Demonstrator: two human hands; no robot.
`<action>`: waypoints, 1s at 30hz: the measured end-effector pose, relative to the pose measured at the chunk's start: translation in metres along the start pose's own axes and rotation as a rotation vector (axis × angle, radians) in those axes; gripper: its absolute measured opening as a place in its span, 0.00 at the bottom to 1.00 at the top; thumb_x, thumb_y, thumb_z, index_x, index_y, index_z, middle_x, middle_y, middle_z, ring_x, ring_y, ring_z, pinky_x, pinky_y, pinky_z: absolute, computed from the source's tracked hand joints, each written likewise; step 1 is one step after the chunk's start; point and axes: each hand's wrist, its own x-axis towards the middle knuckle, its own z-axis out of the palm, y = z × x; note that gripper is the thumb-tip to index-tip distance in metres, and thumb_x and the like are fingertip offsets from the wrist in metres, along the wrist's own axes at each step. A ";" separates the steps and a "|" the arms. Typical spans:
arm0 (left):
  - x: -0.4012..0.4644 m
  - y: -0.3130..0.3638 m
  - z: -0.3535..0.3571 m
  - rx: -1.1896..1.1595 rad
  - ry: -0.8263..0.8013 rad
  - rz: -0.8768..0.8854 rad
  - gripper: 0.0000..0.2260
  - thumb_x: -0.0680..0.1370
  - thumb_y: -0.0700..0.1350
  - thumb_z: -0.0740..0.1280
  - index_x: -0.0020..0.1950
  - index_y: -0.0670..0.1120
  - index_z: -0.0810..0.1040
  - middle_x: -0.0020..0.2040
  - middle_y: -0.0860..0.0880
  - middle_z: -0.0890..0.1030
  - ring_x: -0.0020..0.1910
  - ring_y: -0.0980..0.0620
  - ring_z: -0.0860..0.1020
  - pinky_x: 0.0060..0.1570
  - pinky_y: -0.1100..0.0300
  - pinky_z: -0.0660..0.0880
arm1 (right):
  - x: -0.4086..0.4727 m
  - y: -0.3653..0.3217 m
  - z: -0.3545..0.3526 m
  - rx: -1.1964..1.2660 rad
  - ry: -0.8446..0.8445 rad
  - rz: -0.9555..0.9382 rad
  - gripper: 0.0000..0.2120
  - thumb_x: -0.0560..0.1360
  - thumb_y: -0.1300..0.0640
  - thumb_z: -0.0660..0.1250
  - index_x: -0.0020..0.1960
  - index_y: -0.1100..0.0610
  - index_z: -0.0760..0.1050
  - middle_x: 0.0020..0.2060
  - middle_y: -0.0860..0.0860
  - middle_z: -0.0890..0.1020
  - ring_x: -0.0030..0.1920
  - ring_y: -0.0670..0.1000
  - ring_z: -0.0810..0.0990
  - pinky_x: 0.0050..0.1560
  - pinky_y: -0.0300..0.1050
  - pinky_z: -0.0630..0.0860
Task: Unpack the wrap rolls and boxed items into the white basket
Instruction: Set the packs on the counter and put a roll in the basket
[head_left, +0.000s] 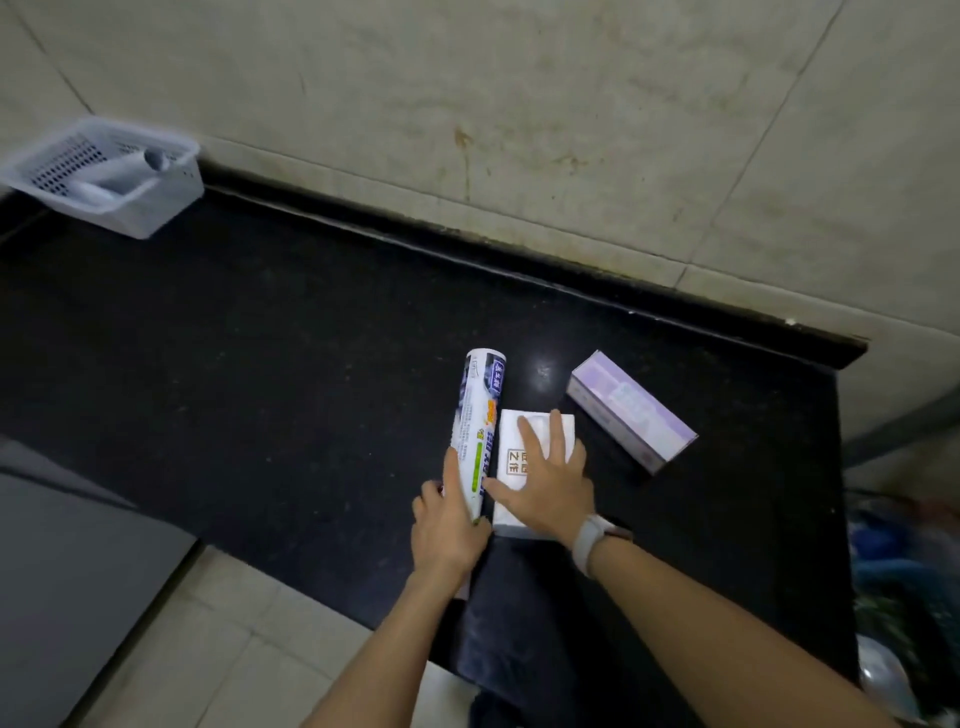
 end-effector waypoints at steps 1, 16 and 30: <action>0.000 0.000 -0.001 -0.039 0.000 -0.018 0.40 0.71 0.47 0.66 0.74 0.55 0.43 0.62 0.42 0.66 0.60 0.39 0.67 0.57 0.47 0.71 | 0.000 0.000 -0.001 0.008 -0.011 0.014 0.41 0.69 0.39 0.65 0.74 0.43 0.46 0.76 0.48 0.40 0.72 0.64 0.48 0.69 0.62 0.61; -0.138 -0.092 -0.043 -0.687 0.404 -0.270 0.31 0.62 0.43 0.66 0.60 0.64 0.62 0.49 0.52 0.77 0.43 0.52 0.77 0.39 0.61 0.76 | -0.075 -0.032 0.052 0.000 -0.051 -0.382 0.39 0.66 0.49 0.66 0.73 0.42 0.50 0.75 0.51 0.49 0.69 0.59 0.57 0.67 0.58 0.60; -0.143 -0.284 -0.203 -0.810 0.687 -0.301 0.23 0.64 0.40 0.66 0.49 0.66 0.67 0.44 0.57 0.77 0.40 0.56 0.76 0.37 0.69 0.74 | -0.096 -0.290 0.155 0.113 -0.257 -0.726 0.38 0.66 0.50 0.66 0.71 0.39 0.51 0.73 0.44 0.51 0.70 0.54 0.55 0.70 0.53 0.55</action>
